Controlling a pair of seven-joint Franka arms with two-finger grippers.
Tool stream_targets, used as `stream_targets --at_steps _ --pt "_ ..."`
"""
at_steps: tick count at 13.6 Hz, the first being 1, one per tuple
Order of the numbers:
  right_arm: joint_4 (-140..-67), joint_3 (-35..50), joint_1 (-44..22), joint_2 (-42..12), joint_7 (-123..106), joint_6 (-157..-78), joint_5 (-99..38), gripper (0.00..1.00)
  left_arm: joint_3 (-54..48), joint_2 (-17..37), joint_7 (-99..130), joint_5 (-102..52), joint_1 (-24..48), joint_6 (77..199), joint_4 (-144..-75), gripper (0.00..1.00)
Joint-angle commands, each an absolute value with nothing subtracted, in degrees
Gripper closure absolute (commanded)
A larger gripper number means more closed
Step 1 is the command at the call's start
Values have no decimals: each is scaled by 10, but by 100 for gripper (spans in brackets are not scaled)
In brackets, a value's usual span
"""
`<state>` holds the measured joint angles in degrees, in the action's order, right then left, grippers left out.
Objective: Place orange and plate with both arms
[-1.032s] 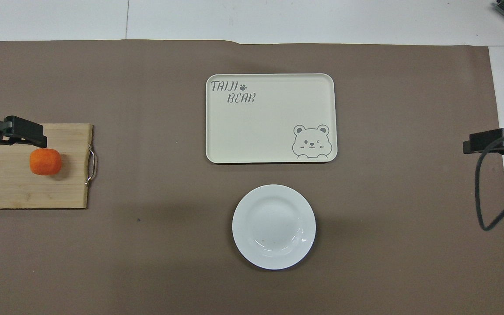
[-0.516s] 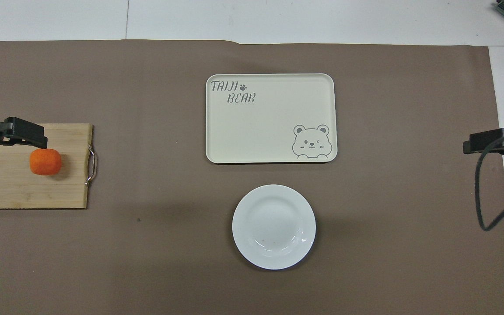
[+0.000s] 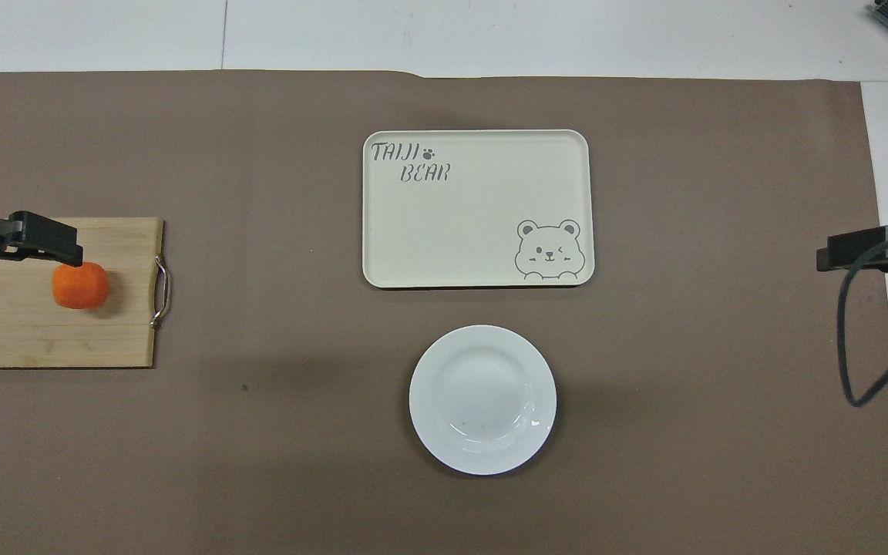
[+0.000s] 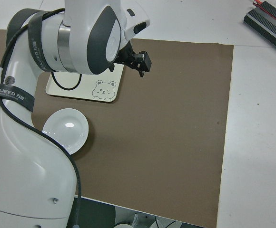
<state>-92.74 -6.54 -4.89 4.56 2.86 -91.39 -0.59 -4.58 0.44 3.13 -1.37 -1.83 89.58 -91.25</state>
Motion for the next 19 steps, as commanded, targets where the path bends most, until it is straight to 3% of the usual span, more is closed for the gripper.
stream_targets --at_steps 1,11,19 --pt "-926 -63 -44 48 16 -905 10 0 -43 -8 6 -5 -27 922 -945 0" --pt "-934 -66 -44 49 18 -925 1 0 -42 -5 -80 -5 -78 1036 -1034 0" --pt "-935 -66 -44 47 21 -928 1 0 -42 54 -119 -5 -126 1107 -1054 0"
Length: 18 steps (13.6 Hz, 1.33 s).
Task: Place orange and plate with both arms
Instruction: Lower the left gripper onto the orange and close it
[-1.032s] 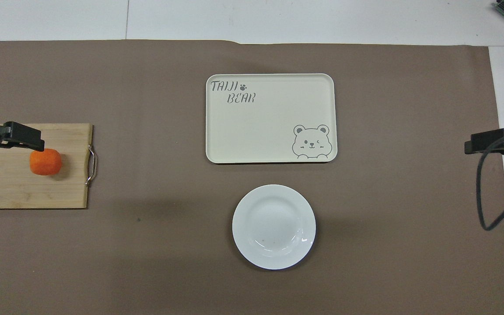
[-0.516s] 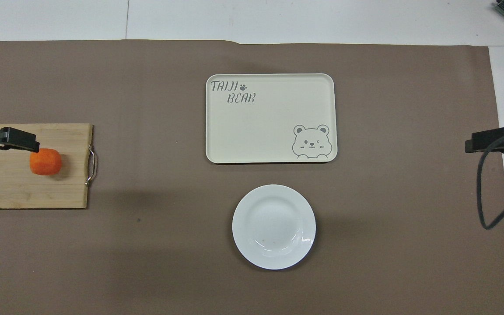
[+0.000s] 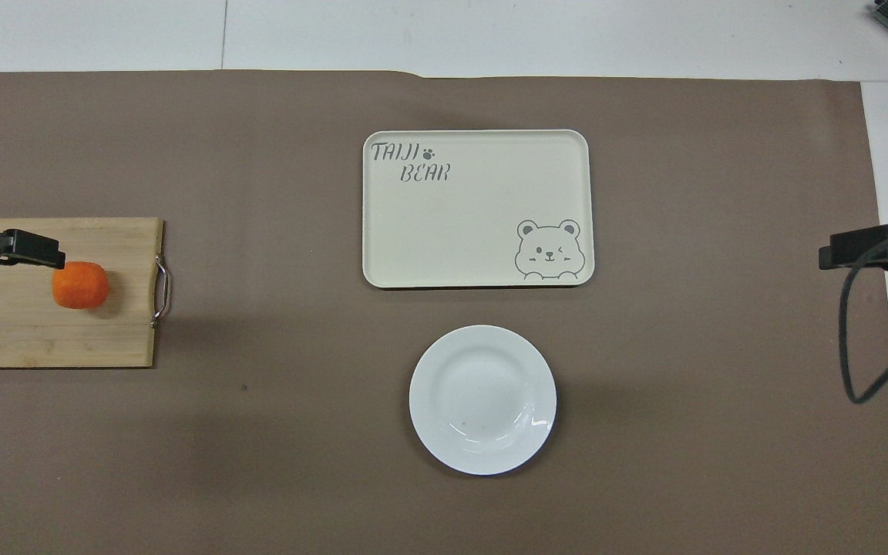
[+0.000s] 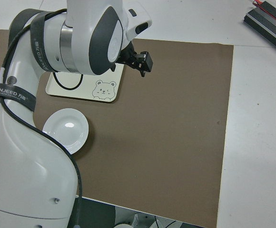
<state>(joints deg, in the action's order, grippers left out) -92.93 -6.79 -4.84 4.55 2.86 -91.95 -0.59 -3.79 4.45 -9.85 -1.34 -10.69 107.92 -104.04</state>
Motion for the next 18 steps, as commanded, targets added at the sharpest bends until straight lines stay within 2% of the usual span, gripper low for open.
stream_targets --at_steps 1,9,12,17,18 --pt "-935 -66 -45 47 23 -928 1 0 -42 64 -126 -5 -129 1120 -1057 0" --pt "-938 -66 -45 44 22 -940 1 0 -42 85 -132 -5 -141 1248 -1154 0" --pt "-938 -66 -45 42 23 -942 1 0 -42 109 -134 -5 -144 1270 -1165 0" --pt "-939 -65 -46 41 22 -948 1 0 -42 116 -131 -5 -149 1335 -1213 0" --pt "-939 -65 -46 42 22 -948 1 0 -42 116 -132 -5 -150 1333 -1213 67"
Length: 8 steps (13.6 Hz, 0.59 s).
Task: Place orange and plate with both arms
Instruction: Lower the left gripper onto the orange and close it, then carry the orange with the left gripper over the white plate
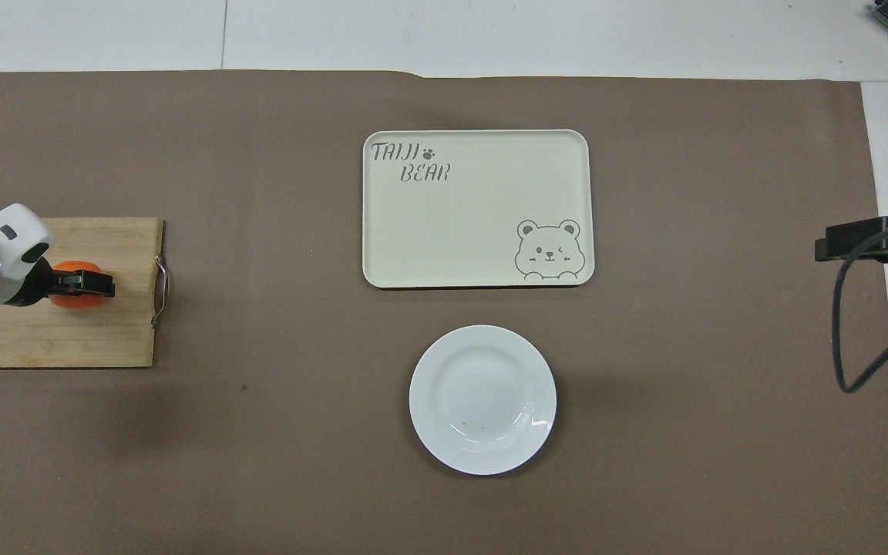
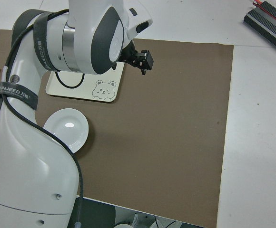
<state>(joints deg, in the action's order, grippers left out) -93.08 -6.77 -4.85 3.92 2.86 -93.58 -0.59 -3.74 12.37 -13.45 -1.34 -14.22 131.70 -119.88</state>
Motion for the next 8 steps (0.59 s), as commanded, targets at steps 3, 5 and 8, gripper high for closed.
stream_targets --at_steps 3,5,8 --pt "-939 -65 -46 42 22 -947 1 0 -43 116 -112 -6 -147 1325 -1210 100" --pt "-939 -66 -46 42 22 -944 1 0 -43 115 -113 -7 -147 1312 -1202 100" --pt "-940 -65 -47 42 23 -949 1 0 -43 109 -113 -7 -141 1266 -1166 100"
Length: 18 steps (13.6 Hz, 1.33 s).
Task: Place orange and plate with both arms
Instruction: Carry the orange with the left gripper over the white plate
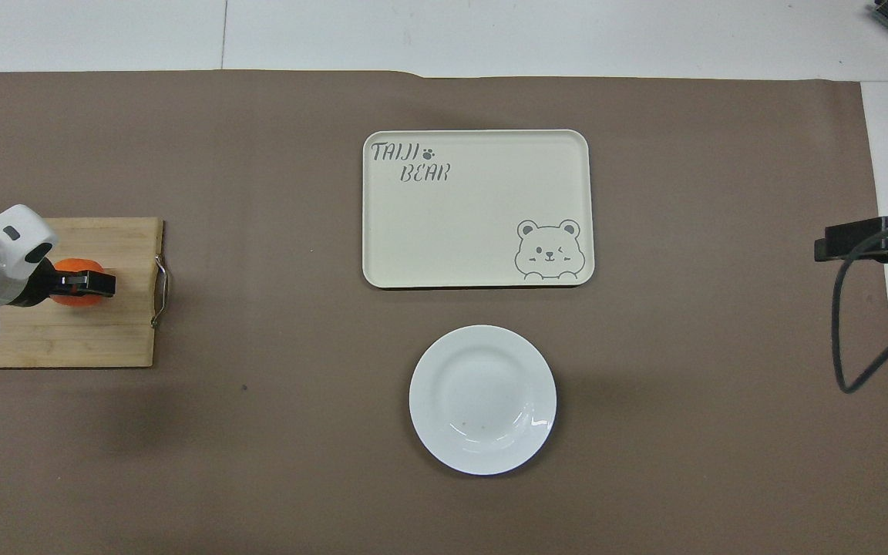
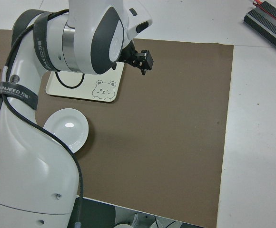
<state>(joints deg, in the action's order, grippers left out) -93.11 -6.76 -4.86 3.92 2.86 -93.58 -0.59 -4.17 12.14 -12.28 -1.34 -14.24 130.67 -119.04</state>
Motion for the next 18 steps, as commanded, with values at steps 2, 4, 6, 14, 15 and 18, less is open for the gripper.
stream_targets --at_steps 2,4,6,14,15,18 --pt "-940 -66 -46 42 23 -954 0 0 -43 107 -116 -7 -140 1225 -1130 100" --pt "-941 -65 -45 41 23 -954 1 0 -46 103 -113 -7 -140 1192 -1101 100" --pt "-940 -65 -47 41 23 -952 0 0 -48 89 -107 -7 -137 1146 -1072 100" --pt "-941 -66 -46 43 22 -936 0 0 -49 62 -26 12 -89 922 -906 100" --pt "-941 -66 -44 43 22 -937 1 0 -49 62 -8 12 -77 907 -897 100" --pt "-941 -65 -47 41 23 -954 1 0 -50 58 56 11 -27 901 -899 100"
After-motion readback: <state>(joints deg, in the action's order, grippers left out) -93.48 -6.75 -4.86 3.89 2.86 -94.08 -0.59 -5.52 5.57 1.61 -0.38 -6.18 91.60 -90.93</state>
